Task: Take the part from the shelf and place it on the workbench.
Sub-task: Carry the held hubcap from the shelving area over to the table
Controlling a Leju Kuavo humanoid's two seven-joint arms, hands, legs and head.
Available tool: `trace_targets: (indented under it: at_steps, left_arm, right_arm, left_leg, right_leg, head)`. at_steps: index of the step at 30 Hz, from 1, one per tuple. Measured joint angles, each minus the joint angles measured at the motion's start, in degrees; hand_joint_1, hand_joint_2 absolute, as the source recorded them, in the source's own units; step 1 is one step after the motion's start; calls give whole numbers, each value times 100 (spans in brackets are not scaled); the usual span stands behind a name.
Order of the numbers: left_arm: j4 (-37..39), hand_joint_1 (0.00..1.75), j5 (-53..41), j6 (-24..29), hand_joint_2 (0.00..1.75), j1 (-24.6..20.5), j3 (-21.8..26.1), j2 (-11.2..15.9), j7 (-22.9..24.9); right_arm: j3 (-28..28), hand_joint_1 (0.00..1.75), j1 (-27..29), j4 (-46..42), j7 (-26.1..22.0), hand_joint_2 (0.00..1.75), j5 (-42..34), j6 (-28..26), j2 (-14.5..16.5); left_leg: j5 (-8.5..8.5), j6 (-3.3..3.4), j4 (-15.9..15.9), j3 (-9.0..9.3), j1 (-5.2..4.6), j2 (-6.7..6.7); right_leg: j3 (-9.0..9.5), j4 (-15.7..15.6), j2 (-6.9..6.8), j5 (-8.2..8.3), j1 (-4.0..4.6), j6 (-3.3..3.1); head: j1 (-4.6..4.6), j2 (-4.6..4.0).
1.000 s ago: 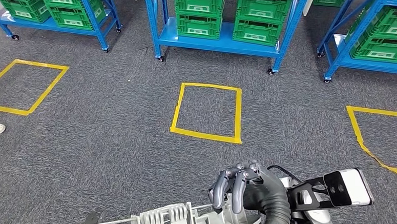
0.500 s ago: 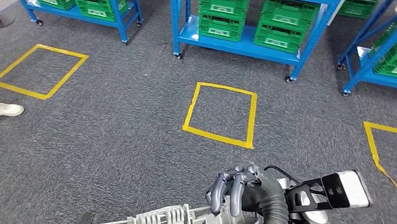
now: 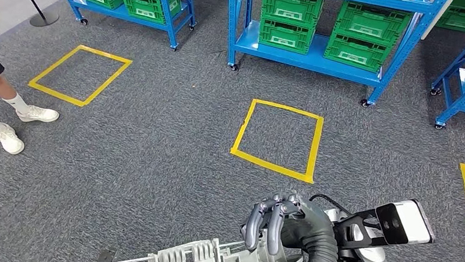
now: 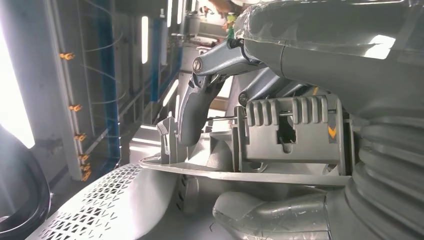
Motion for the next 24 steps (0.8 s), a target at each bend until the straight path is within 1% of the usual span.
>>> trace_targets:
  at_steps: [1, 2, 3, 4, 5, 6, 7, 8, 9, 10, 11, 12, 13, 14, 15, 16, 17, 18, 19, 20, 21, 22, 23, 24]
  left_arm:
    - [0, 0, -3, -1, 175, -5, 1, -3, -1]
    - [0, 0, -3, -1, 175, -9, 2, -4, -1]
    - [0, 0, -5, -1, 175, -9, 2, -7, -1]
    - [0, 0, -7, -1, 175, -7, 2, -8, 0]
    - [-1, 0, -9, -1, 175, -6, 2, -9, 1]
    - [-1, 0, -10, -1, 175, -6, 2, -9, 1]
    - [-2, 0, -11, -1, 175, -7, 3, -7, 1]
    - [-2, 0, -13, -1, 175, -12, 5, -4, 1]
    - [-3, 0, -15, -1, 175, -21, 7, -1, 1]
    - [-3, 0, -16, -1, 175, -30, 11, 1, 1]
    - [-4, 0, -17, -1, 175, -34, 15, 3, 2]
    - [-4, 0, -17, -1, 175, -35, 19, 5, 2]
    - [-5, 0, -17, 0, 175, -29, 22, 6, 2]
    - [-6, 0, -17, 0, 175, -27, 25, 6, 2]
    - [-8, 0, -17, 0, 175, -31, 29, 5, 2]
    - [-9, 0, -17, 0, 175, -36, 33, 3, 2]
    - [-10, 0, -17, 0, 175, -40, 36, 2, 2]
    - [-11, 0, -17, 0, 175, -40, 39, 2, 2]
    - [-11, 0, -17, 0, 175, -36, 40, 2, 2]
    - [-11, 0, -17, -1, 175, -33, 42, 1, 2]
    - [-11, 0, -17, -1, 175, -31, 42, -2, 2]
    - [-11, 0, -17, -1, 175, -31, 43, -6, 2]
    - [-12, 0, -17, -1, 175, -31, 44, -11, 2]
    - [-13, 0, -17, -1, 175, -30, 46, -14, 2]
  right_arm:
    - [0, 175, -1, -1, 1, 175, 2, 4, 3]
    - [0, 175, 0, -2, 2, 175, 3, 8, 3]
    - [1, 175, 1, -3, 2, 175, 6, 10, 3]
    - [0, 175, 1, -3, 3, 175, 9, 12, 2]
    - [-1, 175, 2, -3, 3, 175, 13, 12, 2]
    - [-1, 175, 1, -4, 3, 175, 16, 13, 2]
    - [-2, 175, 1, -6, 2, 175, 21, 14, 2]
    - [-3, 175, 0, -10, 2, 175, 25, 14, 2]
    - [-5, 175, -1, -15, 2, 175, 28, 15, 1]
    - [-8, 175, -1, -20, 1, 175, 31, 15, -1]
    - [-10, 175, -1, -23, 1, 175, 32, 15, -2]
    - [-11, 175, -1, -27, 1, 175, 33, 15, -3]
    - [-12, 175, -1, -30, 1, 175, 34, 15, -5]
    - [-14, 175, -2, -35, 1, 175, 35, 16, -7]
    - [-17, 175, -3, -40, 1, 175, 36, 16, -10]
    - [-19, 175, 1, -42, 1, 175, 36, 17, -16]
    - [-21, 175, 6, -43, 1, 175, 37, 17, -20]
    - [-21, 175, 13, -43, 1, 175, 37, 18, -26]
    - [-21, 175, 19, -42, 1, 175, 38, 18, -31]
    - [-21, 175, 22, -42, 1, 175, 38, 18, -34]
    - [-21, 175, 23, -42, 1, 175, 38, 18, -38]
    - [-22, 175, 21, -42, 1, 175, 38, 18, -40]
    - [-22, 175, 18, -42, 1, 175, 38, 18, -42]
    - [-23, 175, 16, -43, 1, 175, 39, 19, -43]
  left_leg:
    - [-173, -24, 339, -161, 5, 112]
    - [-347, -44, 746, -359, 13, 171]
    - [-462, -57, 1088, -527, 19, 195]
    - [-479, -61, 1253, -614, 21, 209]
    - [-399, -58, 1210, -600, 22, 221]
    - [-241, -47, 951, -476, 22, 237]
    - [-46, -25, 554, -274, 16, 292]
    - [89, -2, 161, -74, -9, 385]
    - [169, 26, -123, 68, -35, 459]
    - [195, 54, -292, 144, -63, 515]
    - [175, 78, -337, 148, -90, 516]
    - [188, 114, -354, 156, -94, 463]
    - [208, 149, -387, 180, -88, 414]
    - [235, 190, -420, 209, -76, 366]
    - [261, 227, -453, 239, -60, 317]
    - [278, 249, -468, 245, -49, 267]
    - [285, 264, -469, 241, -48, 211]
    - [287, 269, -468, 237, -50, 153]
    - [287, 270, -467, 236, -52, 93]
    - [287, 270, -464, 238, -51, 32]
    - [286, 266, -459, 243, -48, -29]
    - [282, 257, -446, 245, -43, -92]
    - [271, 237, -421, 239, -47, -150]
    - [258, 210, -395, 226, -54, -200]
  right_leg:
    - [3, 0, -31, -6, 8, -19]
    - [4, 1, -69, -13, 17, -30]
    - [4, 2, -109, -16, 25, -35]
    - [5, 3, -150, -21, 30, -38]
    - [9, 3, -193, -25, 34, -40]
    - [15, 3, -231, -29, 37, -42]
    - [23, 3, -268, -36, 41, -39]
    - [28, 7, -299, -45, 60, -30]
    - [28, 7, -330, -53, 77, -16]
    - [26, 8, -366, -61, 93, 3]
    - [25, 2, -407, -65, 104, 23]
    - [32, -9, -449, -69, 99, 47]
    - [35, 2, -444, -86, 91, 68]
    - [7, 76, -388, -140, 81, 78]
    - [-76, 267, -299, -242, 71, 74]
    - [-229, 588, -194, -386, 61, 56]
    - [-429, 998, -124, -547, 56, 38]
    - [-625, 1384, -90, -670, 53, 36]
    - [-756, 1623, -76, -721, 51, 55]
    - [-781, 1639, -69, -682, 46, 93]
    - [-684, 1408, -60, -557, 37, 143]
    - [-492, 996, -25, -383, 22, 192]
    - [-302, 591, 33, -227, 13, 214]
    - [-150, 276, 73, -108, 6, 206]
  head:
    - [-12, 0]
    - [-20, 0]
    - [-20, 0]
    - [-21, 0]
    - [-21, 0]
    - [-21, 0]
    - [-21, 0]
    - [-21, 0]
    - [-19, 0]
    - [-17, 0]
    - [-15, 0]
    - [-15, 0]
    - [-13, 0]
    - [-9, 0]
    - [1, 0]
    - [13, 0]
    - [21, 0]
    - [28, 0]
    - [28, 0]
    - [29, 0]
    - [29, 0]
    - [30, 0]
    - [30, 0]
    - [29, 0]
